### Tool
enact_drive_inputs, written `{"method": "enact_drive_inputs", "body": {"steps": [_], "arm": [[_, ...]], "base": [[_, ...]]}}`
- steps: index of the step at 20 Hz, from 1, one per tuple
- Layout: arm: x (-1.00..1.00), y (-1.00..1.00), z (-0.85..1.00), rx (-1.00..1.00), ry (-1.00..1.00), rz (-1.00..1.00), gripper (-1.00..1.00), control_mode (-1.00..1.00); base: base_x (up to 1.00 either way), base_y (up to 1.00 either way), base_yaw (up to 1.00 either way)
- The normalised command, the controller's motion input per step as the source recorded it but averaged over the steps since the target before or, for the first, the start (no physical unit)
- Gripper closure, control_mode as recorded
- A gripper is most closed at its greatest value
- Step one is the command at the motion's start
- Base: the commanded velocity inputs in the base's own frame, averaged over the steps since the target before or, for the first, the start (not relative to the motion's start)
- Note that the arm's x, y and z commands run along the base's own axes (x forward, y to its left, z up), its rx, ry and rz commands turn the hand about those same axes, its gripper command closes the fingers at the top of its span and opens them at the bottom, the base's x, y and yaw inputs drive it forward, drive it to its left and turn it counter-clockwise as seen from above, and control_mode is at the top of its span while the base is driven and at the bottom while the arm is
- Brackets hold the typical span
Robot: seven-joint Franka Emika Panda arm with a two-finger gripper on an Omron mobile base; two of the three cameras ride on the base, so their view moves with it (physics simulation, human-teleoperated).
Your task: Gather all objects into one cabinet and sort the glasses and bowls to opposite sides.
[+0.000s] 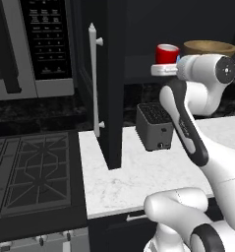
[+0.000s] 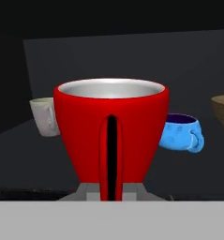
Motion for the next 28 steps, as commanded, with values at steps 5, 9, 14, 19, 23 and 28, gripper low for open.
{"method": "enact_drive_inputs", "body": {"steps": [5,9,14,19,23,28], "arm": [[0.44,0.11,-0.08,0.0,0.0,0.0,1.0,-1.0],[0.5,0.01,-0.19,0.0,0.0,0.0,1.0,-1.0],[0.51,0.0,-0.23,0.0,0.0,0.0,1.0,-1.0],[0.48,0.02,-0.06,0.0,0.0,0.0,1.0,-1.0],[0.47,0.02,0.0,0.0,0.0,0.0,1.0,-1.0],[0.4,0.04,-0.1,0.0,0.0,0.0,1.0,-1.0]], "base": [[0.0,0.0,0.0],[0.0,0.0,0.0],[0.0,0.0,0.0],[0.0,0.0,0.0],[0.0,0.0,0.0],[0.0,0.0,0.0]]}}
